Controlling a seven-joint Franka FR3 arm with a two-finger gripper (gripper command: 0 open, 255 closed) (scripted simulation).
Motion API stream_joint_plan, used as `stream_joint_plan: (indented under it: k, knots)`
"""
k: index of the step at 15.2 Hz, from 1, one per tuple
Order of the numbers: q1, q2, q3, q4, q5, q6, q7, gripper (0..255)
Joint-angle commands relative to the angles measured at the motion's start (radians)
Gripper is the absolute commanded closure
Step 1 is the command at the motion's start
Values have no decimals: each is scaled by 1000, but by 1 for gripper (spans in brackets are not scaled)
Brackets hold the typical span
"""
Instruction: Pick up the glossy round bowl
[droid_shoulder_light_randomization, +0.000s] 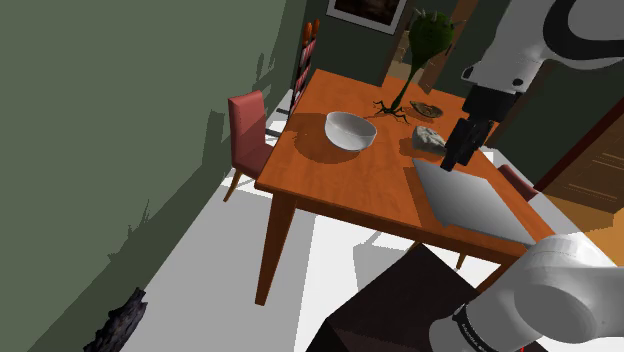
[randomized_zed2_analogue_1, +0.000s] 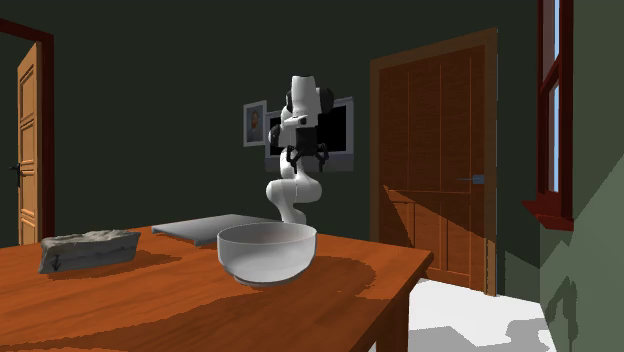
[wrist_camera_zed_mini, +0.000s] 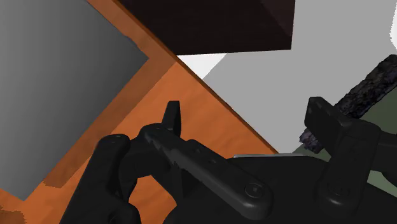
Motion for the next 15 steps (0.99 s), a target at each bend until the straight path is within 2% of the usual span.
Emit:
stream_joint_plan:
  k: [1, 8, 15]
  knots:
    - [0, 0, 0, 0, 0, 0, 0, 0]
    - [-4, 251, -7, 83, -49, 181, -46, 0]
    - [-9, 512, -11, 229, -92, 311, -77, 0]
